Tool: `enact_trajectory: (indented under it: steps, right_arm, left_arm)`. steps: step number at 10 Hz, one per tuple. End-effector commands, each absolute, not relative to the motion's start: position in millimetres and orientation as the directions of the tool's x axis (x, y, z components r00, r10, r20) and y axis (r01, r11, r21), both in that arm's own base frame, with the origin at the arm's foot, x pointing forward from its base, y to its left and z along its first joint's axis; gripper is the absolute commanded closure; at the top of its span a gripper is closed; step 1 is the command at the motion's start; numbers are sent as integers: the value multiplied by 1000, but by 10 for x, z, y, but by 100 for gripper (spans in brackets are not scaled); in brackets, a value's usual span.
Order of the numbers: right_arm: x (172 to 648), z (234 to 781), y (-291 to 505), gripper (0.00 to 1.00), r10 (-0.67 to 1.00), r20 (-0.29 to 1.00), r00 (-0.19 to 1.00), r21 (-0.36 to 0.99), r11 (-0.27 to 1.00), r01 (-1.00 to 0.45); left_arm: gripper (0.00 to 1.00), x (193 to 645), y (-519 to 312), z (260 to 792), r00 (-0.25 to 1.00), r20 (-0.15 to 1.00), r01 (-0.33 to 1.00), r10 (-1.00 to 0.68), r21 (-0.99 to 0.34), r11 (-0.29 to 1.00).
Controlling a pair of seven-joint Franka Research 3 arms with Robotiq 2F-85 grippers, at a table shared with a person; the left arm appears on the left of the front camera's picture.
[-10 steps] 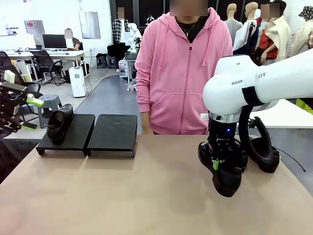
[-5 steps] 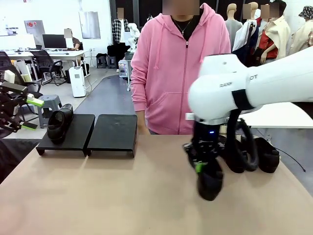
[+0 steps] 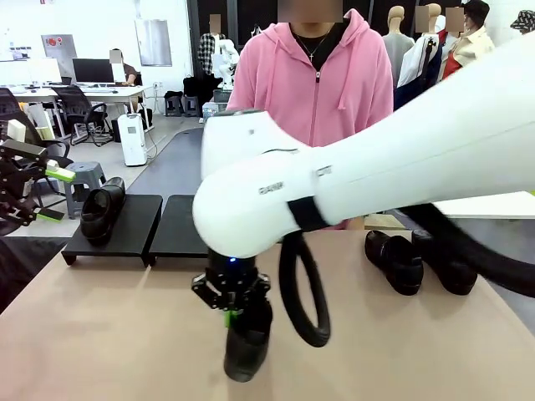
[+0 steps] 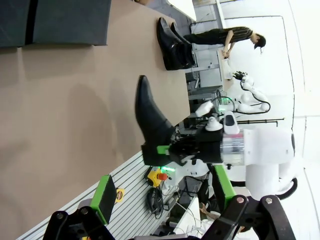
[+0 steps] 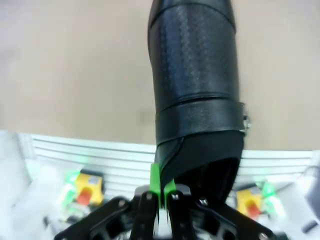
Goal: Organize the shoes by placing them on the stand.
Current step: Pick up one Shoe and place it in the middle of the table.
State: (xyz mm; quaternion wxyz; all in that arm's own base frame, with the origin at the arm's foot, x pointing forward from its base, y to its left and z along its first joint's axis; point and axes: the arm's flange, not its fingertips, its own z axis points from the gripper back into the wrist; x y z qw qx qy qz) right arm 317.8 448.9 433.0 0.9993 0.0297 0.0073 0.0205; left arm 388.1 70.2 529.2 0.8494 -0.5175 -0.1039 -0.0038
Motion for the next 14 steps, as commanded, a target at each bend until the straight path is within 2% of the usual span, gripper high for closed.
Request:
enact_trajectory:
  steps: [1,3,5,6,7,9,11,12,14]
  right_arm:
    - [3468,4241,4955,100,12,10,1000,32,999,-12]
    - [3582,4090,5178,100,18,27,999,24,1000,-19]
    - [3697,3948,5263,100,17,-63,998,32,999,-15]
    - [3733,3922,5263,57,19,-70,997,33,999,-17]
    - [3743,3919,5251,0,14,-69,997,35,999,-11]
    - [3720,4015,5143,0,0,-52,999,64,998,3]
    - [3610,4353,4740,0,8,-25,1000,147,989,-5]
    - [3553,4533,4446,0,10,-23,1000,170,985,-6]
    - [3441,4882,3375,0,-31,-30,999,198,980,37]
  left_arm:
    - [0,3858,723,5303,978,187,126,88,-877,464]
    - [0,3858,723,5303,978,187,126,88,-877,464]
    - [0,3858,723,5303,978,187,126,88,-877,464]
    - [0,3858,723,5303,978,187,126,88,-877,464]
    - [0,3858,723,5303,978,187,126,88,-877,464]
    - [0,3858,723,5303,978,187,126,88,-877,464]
    - [0,3858,723,5303,978,187,126,88,-877,464]
    - [0,3858,723,5303,978,187,126,88,-877,464]
    - [0,3858,723,5303,978,187,126,88,-877,464]
